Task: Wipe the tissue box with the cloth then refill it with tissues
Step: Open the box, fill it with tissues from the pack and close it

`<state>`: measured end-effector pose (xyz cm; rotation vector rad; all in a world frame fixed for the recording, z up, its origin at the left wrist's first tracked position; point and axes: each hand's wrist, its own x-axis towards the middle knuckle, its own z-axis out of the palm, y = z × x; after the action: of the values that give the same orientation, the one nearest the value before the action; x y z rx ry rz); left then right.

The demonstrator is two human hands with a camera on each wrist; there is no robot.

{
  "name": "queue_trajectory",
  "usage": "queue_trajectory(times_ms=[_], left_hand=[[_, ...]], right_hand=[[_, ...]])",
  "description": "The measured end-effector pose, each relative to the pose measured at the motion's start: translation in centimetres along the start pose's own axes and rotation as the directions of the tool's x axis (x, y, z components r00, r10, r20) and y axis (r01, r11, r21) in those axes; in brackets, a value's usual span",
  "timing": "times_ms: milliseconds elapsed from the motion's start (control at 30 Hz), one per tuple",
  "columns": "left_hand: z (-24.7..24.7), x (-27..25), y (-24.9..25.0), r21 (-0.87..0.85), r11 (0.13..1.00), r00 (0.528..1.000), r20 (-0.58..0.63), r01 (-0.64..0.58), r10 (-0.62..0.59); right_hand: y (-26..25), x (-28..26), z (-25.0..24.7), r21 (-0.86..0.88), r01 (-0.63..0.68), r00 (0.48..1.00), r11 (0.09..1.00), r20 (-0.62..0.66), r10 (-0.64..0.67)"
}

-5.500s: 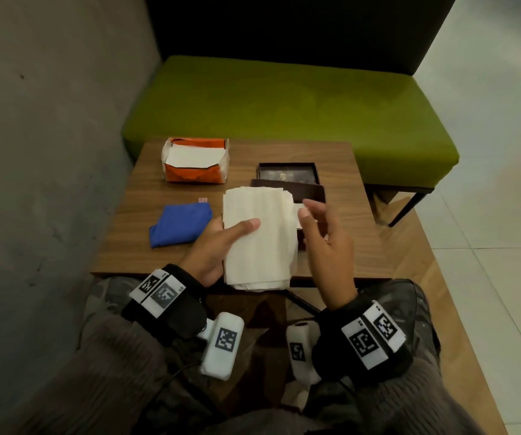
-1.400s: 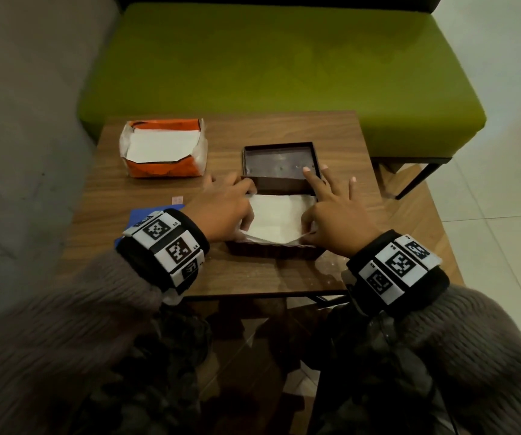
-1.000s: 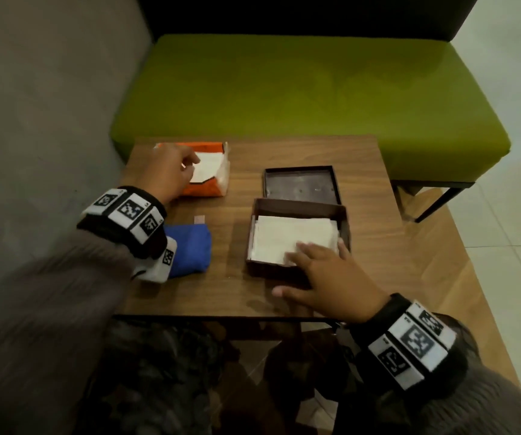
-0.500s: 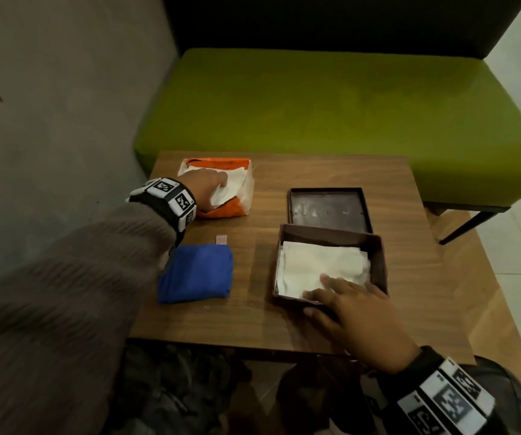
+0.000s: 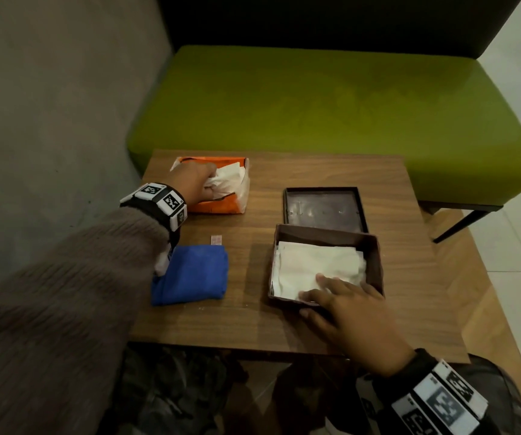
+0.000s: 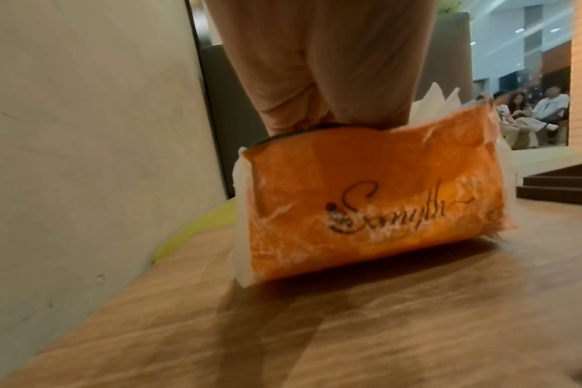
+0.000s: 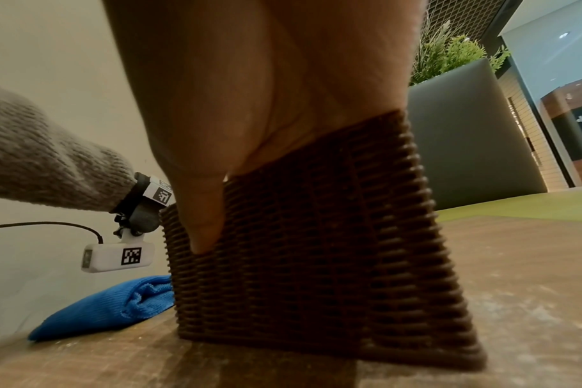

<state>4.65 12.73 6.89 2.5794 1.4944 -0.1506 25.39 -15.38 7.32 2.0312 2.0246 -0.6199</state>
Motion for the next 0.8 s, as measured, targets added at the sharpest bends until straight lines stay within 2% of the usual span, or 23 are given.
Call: queue_trajectory(times_ms=[133, 233, 333, 433, 633, 800], left_hand=[[-0.9, -0.9, -0.1, -0.027, 0.999, 0.995, -0.098, 0.02, -0.023], [-1.1, -1.2, -0.6, -0.081, 0.997, 0.998, -0.059, -0.016, 0.011], [-1.2, -1.3, -0.8, -0.106, 0.994, 1.0, -0.02, -0.023, 0.021], [-1.2, -1.5, -0.5, -0.103, 0.995, 0.999, -0.029, -0.019, 0.016], [-1.3, -1.8, -0.4, -0.154, 0.988, 1.0, -0.015, 0.007, -0.01], [-1.5, -1.6, -0.4, -0.177, 0.984, 1.0, 0.022, 0.024, -0.02]], right_hand=[[0.1, 0.1, 0.0, 0.023, -0.067, 0.998, 0.997, -0.011, 0.067], [0.1, 0.1, 0.5, 0.019, -0.041, 0.996, 0.999, -0.075, 0.042], [0.0, 0.0, 0.3, 0.041, -0.015, 1.0, 0.999, -0.024, 0.016], [-0.1, -0.1, 0.1, 0.023, -0.061, 0.998, 0.998, -0.002, 0.061], [-0.4, -0.3, -0.3, 0.024, -0.004, 0.994, 1.0, -0.106, 0.007], [-0.3, -0.4, -0.4, 0.036, -0.021, 0.998, 0.999, -0.061, 0.023]])
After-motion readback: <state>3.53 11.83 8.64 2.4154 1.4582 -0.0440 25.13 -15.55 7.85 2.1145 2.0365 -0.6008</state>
